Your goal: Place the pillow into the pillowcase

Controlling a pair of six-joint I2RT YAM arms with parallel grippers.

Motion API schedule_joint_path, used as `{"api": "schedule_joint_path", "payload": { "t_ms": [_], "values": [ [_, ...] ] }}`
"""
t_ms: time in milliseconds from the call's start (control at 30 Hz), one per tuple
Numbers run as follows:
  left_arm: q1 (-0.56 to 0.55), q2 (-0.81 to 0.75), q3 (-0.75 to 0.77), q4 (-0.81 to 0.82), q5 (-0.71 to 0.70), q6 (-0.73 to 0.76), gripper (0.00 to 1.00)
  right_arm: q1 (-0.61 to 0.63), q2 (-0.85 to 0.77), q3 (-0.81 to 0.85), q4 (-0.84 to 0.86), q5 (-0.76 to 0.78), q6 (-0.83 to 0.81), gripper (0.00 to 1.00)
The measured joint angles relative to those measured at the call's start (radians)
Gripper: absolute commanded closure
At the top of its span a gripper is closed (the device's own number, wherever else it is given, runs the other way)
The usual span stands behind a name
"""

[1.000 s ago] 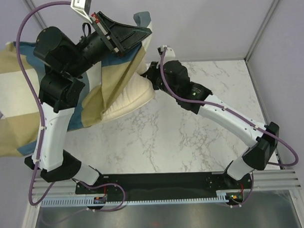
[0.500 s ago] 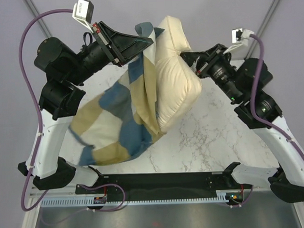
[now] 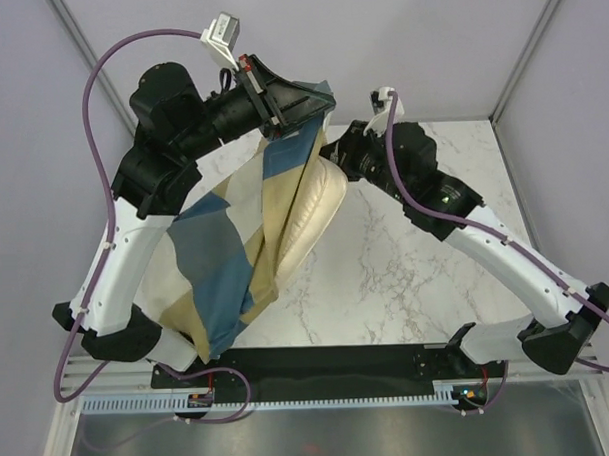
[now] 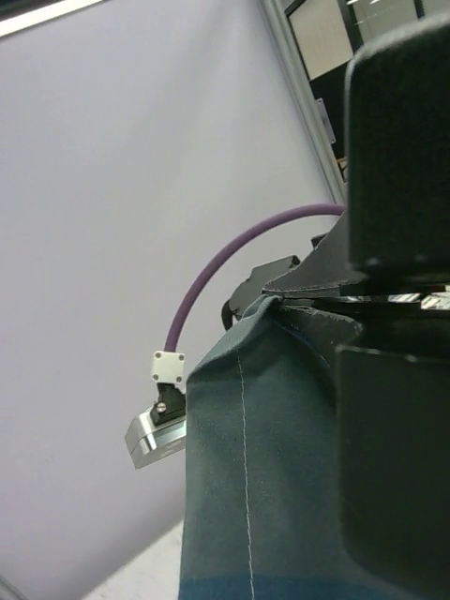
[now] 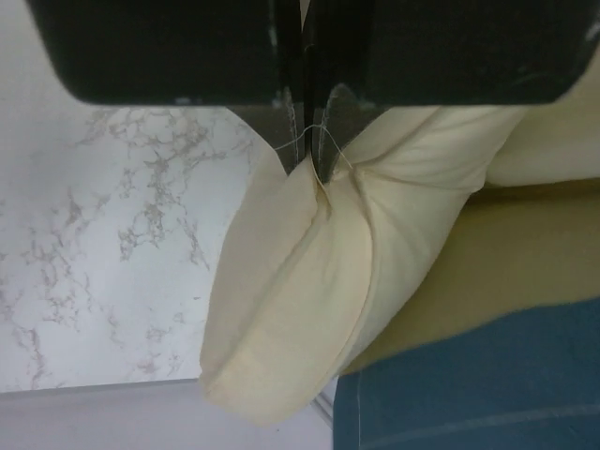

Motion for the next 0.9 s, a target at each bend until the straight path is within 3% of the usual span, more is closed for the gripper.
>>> {"api": "schedule_joint_path", "payload": {
  "t_ms": [133, 267, 433, 533, 633, 733, 900],
  "values": [
    [-0.021, -0.015, 0.009, 0.110, 0.003, -0.005, 0.98, -0.052, 0.010, 0.259, -0.237, -0.004, -0.045, 1.00],
    [-0.027, -0.044, 0.027, 0.191, 0.004, -0.010, 0.98, -0.096, -0.042, 0.414, -0.257, 0.009, -0.068, 1.00],
    [-0.027, -0.051, 0.032, 0.159, 0.008, -0.010, 0.98, -0.076, -0.171, 0.118, 0.011, -0.014, -0.026, 1.00],
    [-0.025, -0.025, 0.025, 0.084, 0.009, -0.008, 0.98, 0.016, -0.124, 0.005, 0.132, 0.017, -0.019, 1.00],
    [-0.019, -0.008, 0.013, 0.005, 0.003, -0.008, 0.98, 0.059, -0.037, -0.019, 0.136, 0.055, -0.020, 1.00],
    [-0.031, -0.001, 0.023, 0.112, 0.008, -0.026, 0.98, 0.066, 0.027, 0.032, -0.049, 0.058, -0.040, 1.00],
    [-0.038, -0.048, 0.074, 0.240, 0.012, -0.036, 0.98, 0.011, 0.080, 0.359, -0.386, 0.039, -0.085, 1.00]
  ]
}}
